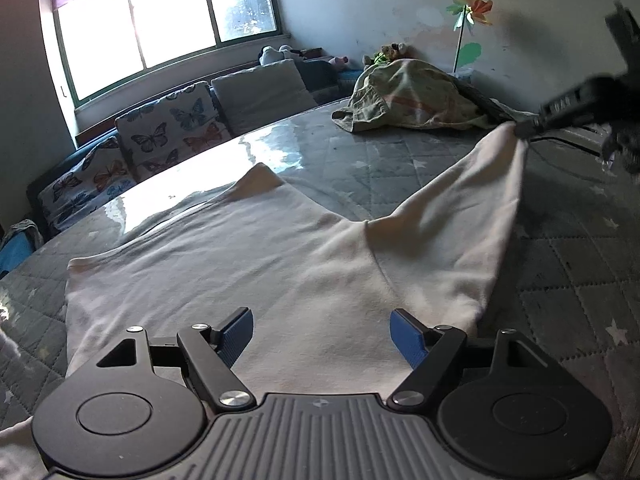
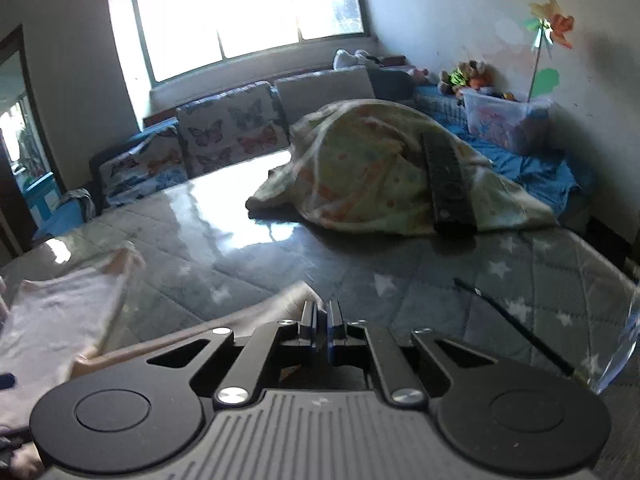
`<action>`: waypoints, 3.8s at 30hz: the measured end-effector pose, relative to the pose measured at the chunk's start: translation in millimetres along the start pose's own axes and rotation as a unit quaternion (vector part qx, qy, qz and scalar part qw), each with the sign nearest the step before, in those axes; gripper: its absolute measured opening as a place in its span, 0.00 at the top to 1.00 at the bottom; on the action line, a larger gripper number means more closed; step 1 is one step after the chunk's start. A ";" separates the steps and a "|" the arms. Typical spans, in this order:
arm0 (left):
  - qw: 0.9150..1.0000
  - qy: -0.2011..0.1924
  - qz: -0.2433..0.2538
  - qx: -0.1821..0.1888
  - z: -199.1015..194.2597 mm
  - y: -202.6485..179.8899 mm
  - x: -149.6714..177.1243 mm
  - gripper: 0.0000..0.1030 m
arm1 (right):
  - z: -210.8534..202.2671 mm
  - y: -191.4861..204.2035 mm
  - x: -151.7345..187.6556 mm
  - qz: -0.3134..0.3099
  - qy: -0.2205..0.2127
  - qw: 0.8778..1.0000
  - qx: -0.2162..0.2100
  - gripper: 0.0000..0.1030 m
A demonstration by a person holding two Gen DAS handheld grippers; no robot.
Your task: Fold clothes
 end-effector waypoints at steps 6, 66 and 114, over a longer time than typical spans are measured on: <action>1.000 -0.018 -0.023 -0.007 -15.1 16.9 -0.6 0.24 | -34.9 54.1 -37.9 -0.060 -0.041 0.996 -0.049 0.96; 0.977 -0.015 -0.161 -0.138 -73.8 131.9 46.2 0.32 | 10.9 236.6 67.9 -0.278 0.080 0.937 -0.198 0.69; 0.988 0.008 -0.144 -0.057 -31.7 101.1 36.3 0.71 | 8.8 212.8 70.8 -0.264 0.073 0.943 -0.191 0.85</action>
Point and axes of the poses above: each gripper's, at about its wrist camera, not at the fingertips, and z roughly the way its jaws point, y to its left, x to its underside, the point moved 6 cm from there along z, roughly the way its jaws point, and after that the axes turned 3 degrees about -y, right-handed, at the moved point
